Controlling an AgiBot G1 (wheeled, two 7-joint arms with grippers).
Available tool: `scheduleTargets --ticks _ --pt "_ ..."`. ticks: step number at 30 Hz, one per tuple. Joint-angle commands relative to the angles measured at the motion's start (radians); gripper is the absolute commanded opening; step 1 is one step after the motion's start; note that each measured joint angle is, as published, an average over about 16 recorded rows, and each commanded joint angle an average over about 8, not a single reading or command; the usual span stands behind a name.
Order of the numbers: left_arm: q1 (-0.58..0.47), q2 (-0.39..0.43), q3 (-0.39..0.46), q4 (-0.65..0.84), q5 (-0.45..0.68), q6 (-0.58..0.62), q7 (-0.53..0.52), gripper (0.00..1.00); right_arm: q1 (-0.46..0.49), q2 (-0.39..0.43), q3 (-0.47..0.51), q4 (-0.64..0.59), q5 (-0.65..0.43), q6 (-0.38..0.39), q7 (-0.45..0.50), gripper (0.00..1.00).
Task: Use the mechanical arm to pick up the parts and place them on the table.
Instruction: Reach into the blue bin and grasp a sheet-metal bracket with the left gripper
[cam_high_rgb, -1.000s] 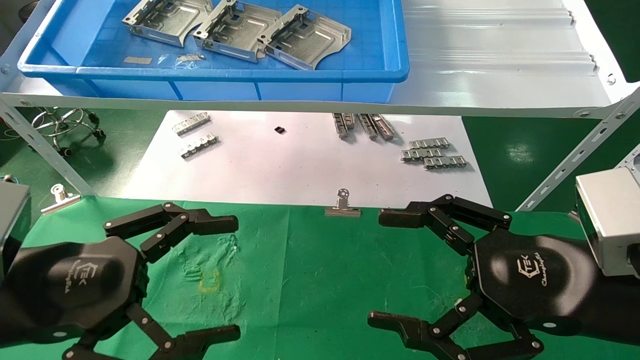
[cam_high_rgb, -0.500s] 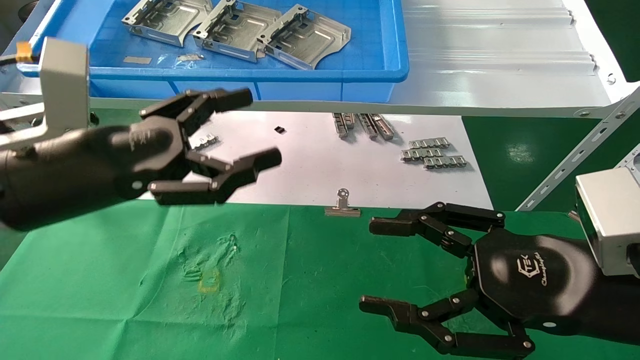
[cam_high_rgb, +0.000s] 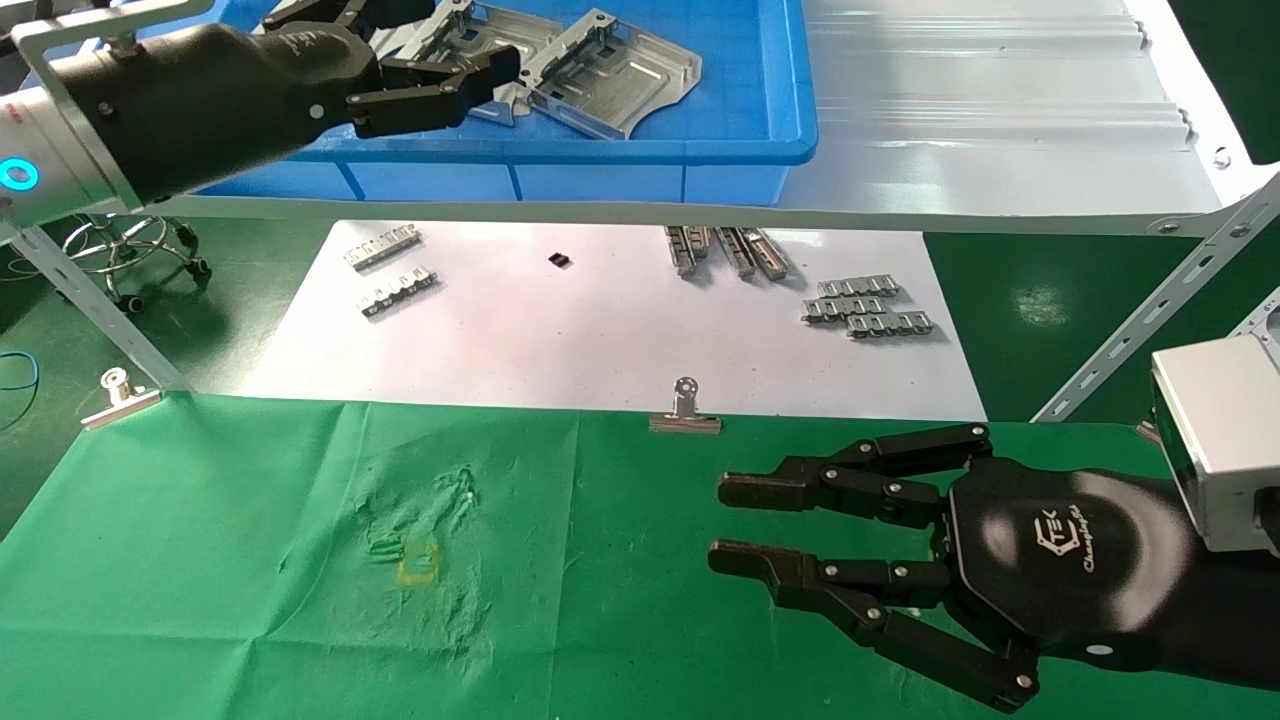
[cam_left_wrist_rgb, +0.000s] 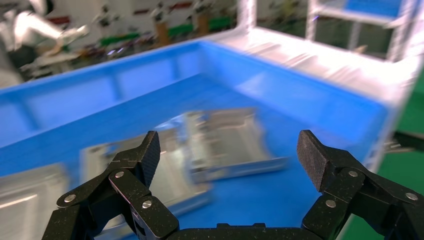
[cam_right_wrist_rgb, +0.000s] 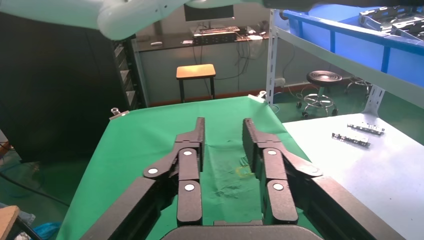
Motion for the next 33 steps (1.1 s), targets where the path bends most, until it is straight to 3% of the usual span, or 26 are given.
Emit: scheduleTargets --ticks 1,9,10,12,17,20,33 --pt "-0.054 0.021 0.021 0.064 0.043 -0.020 0.003 1.00 0.000 0.000 0.000 0.000 0.000 0.000 0.000 0.00" --pt "-0.246 0.120 0.088 0.342 0.162 -0.063 0.016 1.00 0.000 0.000 0.000 0.000 0.000 0.000 0.000 0.00" --pt "-0.264 0.132 0.094 0.372 0.172 -0.065 0.018 0.96 0.000 0.000 0.000 0.000 0.000 0.000 0.000 0.00" --pt "-0.295 0.153 0.105 0.426 0.189 -0.068 0.024 0.81 0.000 0.000 0.000 0.000 0.000 0.000 0.000 0.00" --pt "-0.341 0.191 0.122 0.525 0.216 -0.078 0.052 0.21 0.000 0.000 0.000 0.000 0.000 0.000 0.000 0.00" --pt "-0.353 0.208 0.124 0.565 0.221 -0.093 0.075 0.02 0.000 0.000 0.000 0.000 0.000 0.000 0.000 0.00" --pt "-0.378 0.251 0.123 0.666 0.225 -0.167 0.165 0.00 0.000 0.000 0.000 0.000 0.000 0.000 0.000 0.00"
